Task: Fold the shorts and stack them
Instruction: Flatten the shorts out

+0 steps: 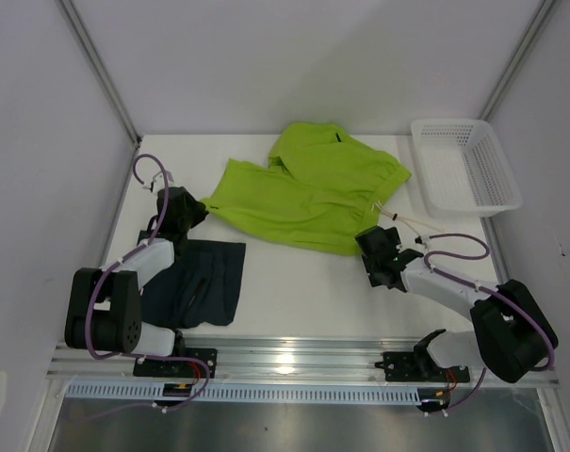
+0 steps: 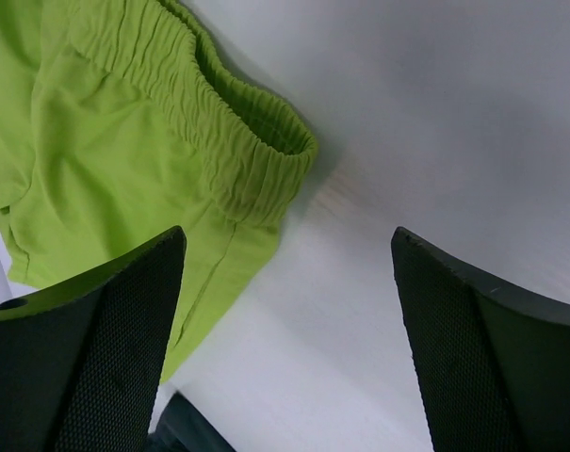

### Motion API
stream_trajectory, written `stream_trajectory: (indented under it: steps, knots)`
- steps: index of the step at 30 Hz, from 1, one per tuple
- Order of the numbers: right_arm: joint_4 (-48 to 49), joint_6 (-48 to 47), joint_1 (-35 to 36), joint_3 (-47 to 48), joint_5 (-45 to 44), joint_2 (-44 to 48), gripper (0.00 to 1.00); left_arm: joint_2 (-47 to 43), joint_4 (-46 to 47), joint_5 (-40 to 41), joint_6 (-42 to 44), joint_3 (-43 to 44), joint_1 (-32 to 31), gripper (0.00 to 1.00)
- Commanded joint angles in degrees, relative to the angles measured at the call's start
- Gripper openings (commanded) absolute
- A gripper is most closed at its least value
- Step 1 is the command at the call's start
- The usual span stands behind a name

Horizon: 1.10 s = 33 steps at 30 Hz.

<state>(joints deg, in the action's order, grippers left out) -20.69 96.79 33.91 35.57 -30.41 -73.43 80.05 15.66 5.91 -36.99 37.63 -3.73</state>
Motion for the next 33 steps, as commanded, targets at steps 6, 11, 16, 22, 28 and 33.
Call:
stream_trajectory:
  steps: [6, 11, 16, 22, 28, 33]
  knots:
    - [10.2, 5.9, -1.3, -1.2, -3.8, -9.9, 0.83, -1.1, 0.6, 1.3, 0.6, 2.3, 0.2, 0.0]
    - [12.3, 5.7, -2.4, -0.5, -7.1, -12.9, 0.43, -0.8, 0.6, 1.2, 0.3, 2.2, 0.6, 0.0]
    - [6.7, 0.3, -3.9, 2.5, -8.4, -7.5, 0.0, -1.4, -0.8, -1.2, -1.0, 3.6, 1.3, 0.0]
    - [-10.8, -5.3, -1.0, 14.0, -14.1, 2.7, 0.0, -7.1, -7.5, -5.5, -4.7, 11.7, 1.4, 0.0]
    - [-22.2, -14.3, 9.7, 29.4, -24.3, 13.9, 0.0, -18.5, -15.1, -10.1, -6.4, 20.5, 1.4, 0.0]
    - [-19.7, -27.2, 16.3, 38.9, -23.9, 21.3, 0.0, -27.2, -24.9, -10.8, -5.5, 31.7, 1.4, 0.0]
